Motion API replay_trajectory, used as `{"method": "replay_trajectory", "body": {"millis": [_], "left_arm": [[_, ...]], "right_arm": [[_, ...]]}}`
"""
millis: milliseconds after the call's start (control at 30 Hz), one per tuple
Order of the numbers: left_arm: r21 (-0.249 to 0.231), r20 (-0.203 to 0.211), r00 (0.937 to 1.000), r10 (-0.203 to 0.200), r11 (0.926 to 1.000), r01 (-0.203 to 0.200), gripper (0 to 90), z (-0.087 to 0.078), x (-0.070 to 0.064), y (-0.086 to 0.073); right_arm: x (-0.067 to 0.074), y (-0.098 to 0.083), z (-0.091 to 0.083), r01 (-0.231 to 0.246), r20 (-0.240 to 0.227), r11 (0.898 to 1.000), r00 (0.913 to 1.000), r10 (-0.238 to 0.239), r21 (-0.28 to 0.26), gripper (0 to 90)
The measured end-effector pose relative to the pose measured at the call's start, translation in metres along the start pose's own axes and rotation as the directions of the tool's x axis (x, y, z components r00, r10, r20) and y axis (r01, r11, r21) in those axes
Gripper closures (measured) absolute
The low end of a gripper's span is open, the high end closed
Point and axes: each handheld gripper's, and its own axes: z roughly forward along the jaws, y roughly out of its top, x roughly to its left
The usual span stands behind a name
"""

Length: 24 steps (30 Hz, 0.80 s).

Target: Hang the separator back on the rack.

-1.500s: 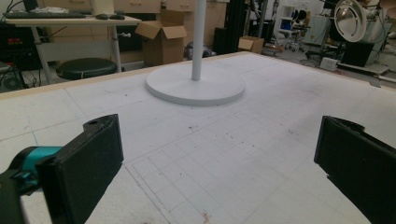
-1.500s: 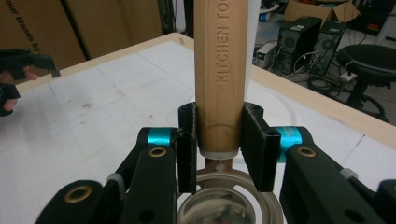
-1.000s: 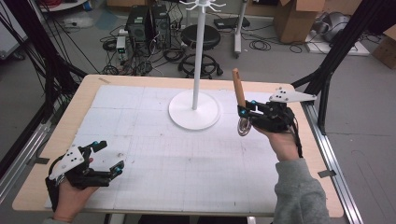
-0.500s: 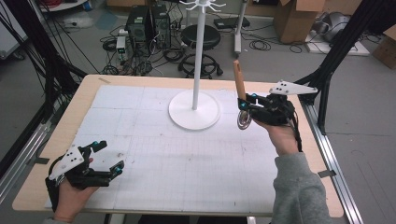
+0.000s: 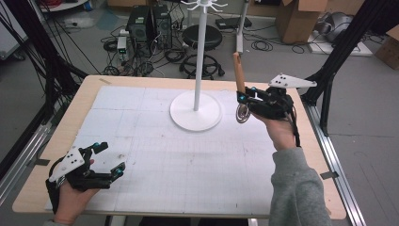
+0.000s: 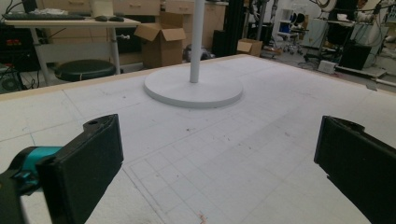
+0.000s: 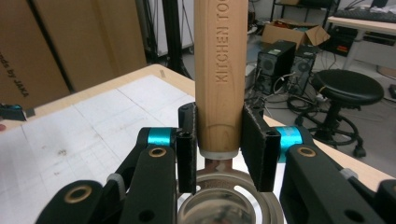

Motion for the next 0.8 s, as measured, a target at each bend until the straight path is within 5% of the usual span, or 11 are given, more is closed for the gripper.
{"method": "replay_trajectory", "body": {"millis": [800], "left_arm": [[-0.008,-0.010,0.9998,-0.017,0.9998,0.017,1.8,-0.005,0.003,-0.001]], "right_arm": [[-0.006,0.027,0.013,0.023,0.051,0.999,0.9985,-0.021,-0.038,69.1]]}}
